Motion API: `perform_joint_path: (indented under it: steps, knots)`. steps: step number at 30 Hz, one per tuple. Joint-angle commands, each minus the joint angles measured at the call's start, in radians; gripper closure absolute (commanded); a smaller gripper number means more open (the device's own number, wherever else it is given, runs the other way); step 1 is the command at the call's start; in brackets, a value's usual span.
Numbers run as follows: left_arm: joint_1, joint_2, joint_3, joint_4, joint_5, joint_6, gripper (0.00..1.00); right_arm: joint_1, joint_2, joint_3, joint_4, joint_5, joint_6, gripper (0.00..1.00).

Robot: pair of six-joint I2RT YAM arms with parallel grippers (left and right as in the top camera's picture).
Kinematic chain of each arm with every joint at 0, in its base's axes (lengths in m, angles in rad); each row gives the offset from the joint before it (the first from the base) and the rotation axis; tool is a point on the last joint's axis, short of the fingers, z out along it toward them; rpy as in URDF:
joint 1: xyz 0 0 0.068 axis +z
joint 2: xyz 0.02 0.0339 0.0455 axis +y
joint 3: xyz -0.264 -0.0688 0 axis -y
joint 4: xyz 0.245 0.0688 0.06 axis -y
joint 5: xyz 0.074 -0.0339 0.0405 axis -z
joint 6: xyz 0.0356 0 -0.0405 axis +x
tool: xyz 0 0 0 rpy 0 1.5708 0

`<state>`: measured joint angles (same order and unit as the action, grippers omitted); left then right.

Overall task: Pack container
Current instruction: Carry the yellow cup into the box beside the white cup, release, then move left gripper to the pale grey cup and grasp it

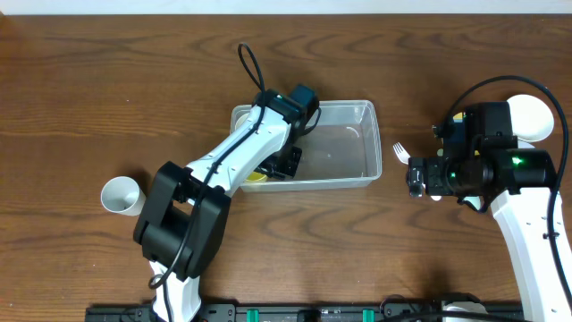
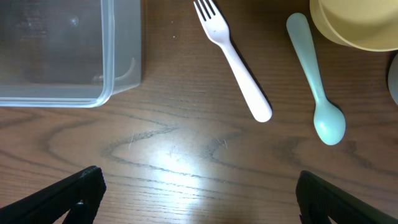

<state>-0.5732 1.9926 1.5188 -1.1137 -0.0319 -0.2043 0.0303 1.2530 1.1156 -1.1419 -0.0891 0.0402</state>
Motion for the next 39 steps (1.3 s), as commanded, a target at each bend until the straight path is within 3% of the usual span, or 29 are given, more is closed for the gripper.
perform_joint_path:
  steps: [1, 7, 14, 19, 21, 27, 39]
  knots:
    - [0.0, 0.005, 0.005, -0.003, -0.014, 0.012, 0.67, 0.001, 0.002, 0.016, -0.003, 0.01, -0.012, 0.01]
    - [0.0, -0.09, 0.085, -0.06, -0.035, 0.012, 0.59, 0.001, 0.002, 0.016, -0.003, 0.01, -0.012, 0.01]
    - [0.053, -0.367, 0.153, -0.14, -0.161, -0.001, 0.43, 0.001, 0.002, 0.016, -0.002, 0.01, -0.012, 0.01]
    - [0.246, -0.558, 0.151, -0.185, -0.161, -0.088, 0.42, 0.001, 0.002, 0.016, -0.002, 0.01, -0.012, 0.01]
    - [0.347, -0.608, 0.141, -0.194, -0.16, -0.111, 0.37, 0.001, 0.002, 0.016, -0.002, 0.01, -0.012, 0.01]
    - [0.624, -0.647, 0.075, -0.225, -0.085, -0.131, 0.34, 0.001, 0.002, 0.016, -0.002, 0.01, -0.012, 0.01]
    - [0.862, -0.633, -0.333, 0.026, -0.008, -0.131, 0.31, 0.001, 0.002, 0.016, -0.004, 0.01, -0.012, 0.01]
